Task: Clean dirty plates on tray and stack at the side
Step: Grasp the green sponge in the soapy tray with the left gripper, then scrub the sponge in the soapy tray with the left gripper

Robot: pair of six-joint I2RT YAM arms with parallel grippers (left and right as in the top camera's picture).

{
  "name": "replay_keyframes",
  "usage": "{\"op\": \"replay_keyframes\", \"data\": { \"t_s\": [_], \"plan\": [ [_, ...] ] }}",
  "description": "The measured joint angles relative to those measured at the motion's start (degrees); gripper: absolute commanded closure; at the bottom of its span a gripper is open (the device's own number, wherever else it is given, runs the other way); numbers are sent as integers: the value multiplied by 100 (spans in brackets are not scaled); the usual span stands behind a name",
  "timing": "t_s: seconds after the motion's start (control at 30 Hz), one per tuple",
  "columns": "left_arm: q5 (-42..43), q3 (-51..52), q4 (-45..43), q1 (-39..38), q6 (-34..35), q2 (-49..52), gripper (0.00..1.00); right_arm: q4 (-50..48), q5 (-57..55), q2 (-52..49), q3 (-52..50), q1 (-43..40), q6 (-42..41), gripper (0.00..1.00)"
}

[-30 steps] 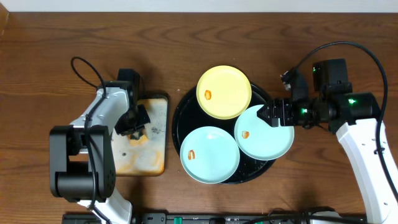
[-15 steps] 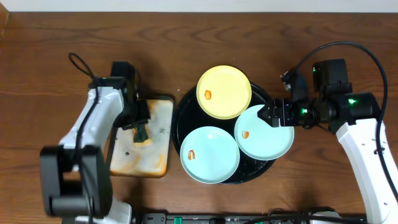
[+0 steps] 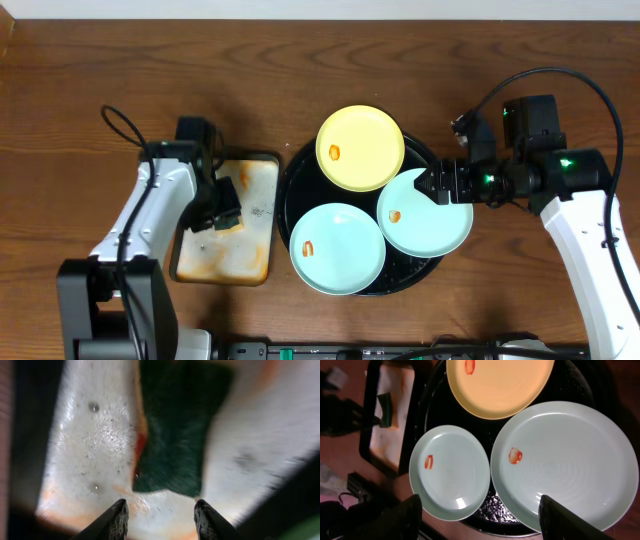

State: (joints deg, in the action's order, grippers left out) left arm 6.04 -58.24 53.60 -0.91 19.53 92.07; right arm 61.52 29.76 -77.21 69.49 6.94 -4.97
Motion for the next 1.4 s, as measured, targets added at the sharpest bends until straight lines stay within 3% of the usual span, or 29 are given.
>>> {"op": "replay_keyframes", "data": {
  "t_s": [0.2,0.3,0.37,0.6,0.67,0.8,0.87,1.13,1.4],
  "plan": [
    [-4,785,-1178,-2,22,50,63,-22,0,0,0,0,-2,28],
    [2,1019,-1692,-2,-35,48,85,-37,0,0,0,0,-22,28],
    [17,1102,-1840,-7,-17,39,92,-44,0,0,0,0,-31,28],
    [44,1040,-1606,-7,-26,39,93,-52,0,2,0,0,-46,28],
    [42,905,-1276,-7,-26,39,83,-68,0,0,0,0,-46,28],
    [24,435,-498,-7,-15,0,50,-76,0,0,0,0,-46,28],
    [9,138,-282,-7,2,-103,44,-81,0,0,0,0,-44,28],
    [-162,-127,-334,-7,-92,-345,42,-87,0,0,0,0,-70,28],
    [-645,-4,-1121,-7,269,-63,44,-87,0,2,0,0,-83,28]
  ]
}}
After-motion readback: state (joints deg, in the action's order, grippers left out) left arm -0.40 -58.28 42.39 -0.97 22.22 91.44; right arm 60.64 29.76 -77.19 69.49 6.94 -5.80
